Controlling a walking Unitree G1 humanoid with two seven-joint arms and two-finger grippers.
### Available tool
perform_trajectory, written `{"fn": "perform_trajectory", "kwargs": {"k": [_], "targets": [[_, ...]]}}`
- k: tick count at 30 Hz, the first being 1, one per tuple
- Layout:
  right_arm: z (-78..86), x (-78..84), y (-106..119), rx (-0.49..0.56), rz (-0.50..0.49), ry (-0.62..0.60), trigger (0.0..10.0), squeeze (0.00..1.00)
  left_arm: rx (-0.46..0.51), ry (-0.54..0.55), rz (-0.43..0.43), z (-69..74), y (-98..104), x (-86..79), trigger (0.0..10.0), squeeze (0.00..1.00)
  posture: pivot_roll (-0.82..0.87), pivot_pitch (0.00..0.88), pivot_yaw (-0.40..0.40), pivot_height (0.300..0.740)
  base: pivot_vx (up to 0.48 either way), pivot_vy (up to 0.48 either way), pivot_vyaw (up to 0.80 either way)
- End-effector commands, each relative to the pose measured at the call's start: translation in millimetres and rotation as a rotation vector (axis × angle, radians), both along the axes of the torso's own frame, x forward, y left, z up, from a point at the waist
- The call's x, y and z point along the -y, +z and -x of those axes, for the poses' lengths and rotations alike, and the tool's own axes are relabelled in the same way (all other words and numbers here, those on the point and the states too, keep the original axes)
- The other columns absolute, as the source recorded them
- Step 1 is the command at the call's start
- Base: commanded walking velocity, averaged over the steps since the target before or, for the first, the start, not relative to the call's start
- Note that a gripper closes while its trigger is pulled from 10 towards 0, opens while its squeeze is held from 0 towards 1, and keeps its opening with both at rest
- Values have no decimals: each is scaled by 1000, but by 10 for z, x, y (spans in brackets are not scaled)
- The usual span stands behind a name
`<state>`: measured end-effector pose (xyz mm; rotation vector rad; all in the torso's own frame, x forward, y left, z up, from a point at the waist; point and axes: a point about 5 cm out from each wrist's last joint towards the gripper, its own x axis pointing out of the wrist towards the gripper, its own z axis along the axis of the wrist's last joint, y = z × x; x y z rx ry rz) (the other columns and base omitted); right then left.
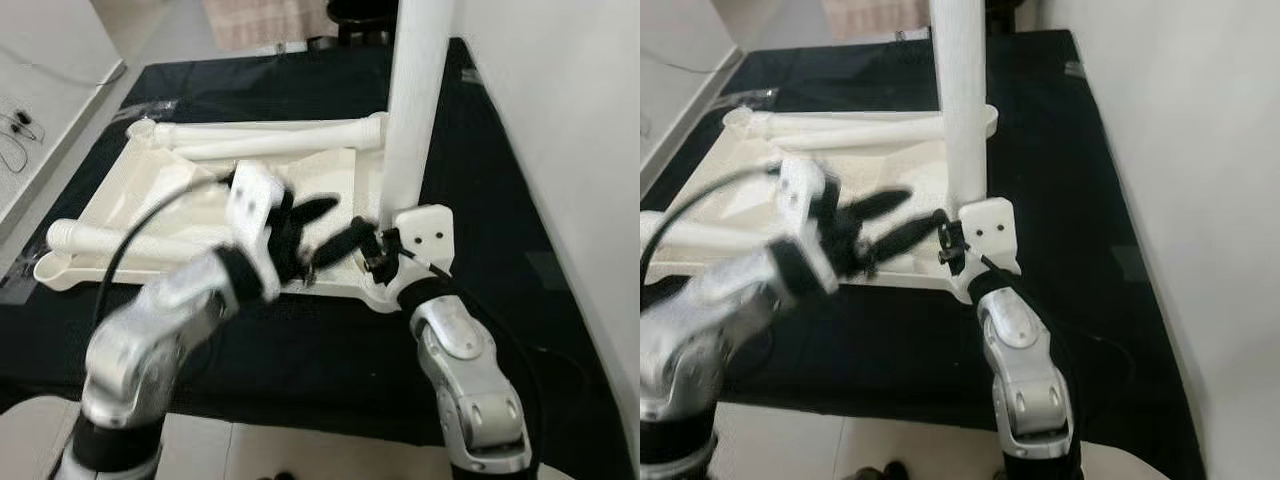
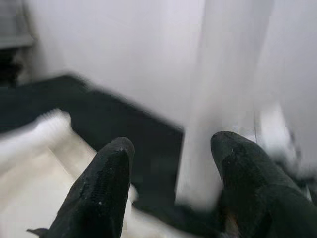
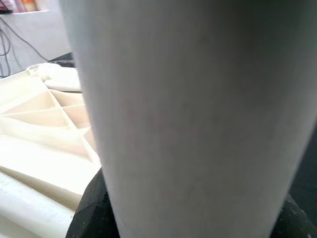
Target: Building children table
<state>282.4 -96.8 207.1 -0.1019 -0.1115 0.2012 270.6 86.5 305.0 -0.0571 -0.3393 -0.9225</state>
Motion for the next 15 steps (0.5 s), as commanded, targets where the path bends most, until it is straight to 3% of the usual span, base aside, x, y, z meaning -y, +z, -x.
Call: {"fn": "perform_trajectory", "kwargs": {"k": [1, 6, 7, 15], "targets": [[42, -65, -481, -274, 4, -8, 10000, 0, 41, -124, 46, -53, 203, 100, 10000, 0, -31, 222, 100, 740, 0, 0, 0], [57, -99, -471, -271, 1, 8, 10000, 0, 110, -147, 31, -152, 398, 199, 10000, 0, -40, 218, 108, 740, 0, 0, 0], [59, -108, -467, -268, 1, 11, 10000, 0, 121, -161, 26, -184, 442, 231, 10000, 1000, -43, 216, 111, 740, 0, 0, 0], [59, -139, -458, -265, 2, 29, 10000, 0, 142, -263, 12, -196, 579, 388, 10000, 1000, -46, 214, 110, 740, 0, 0, 0]]}}
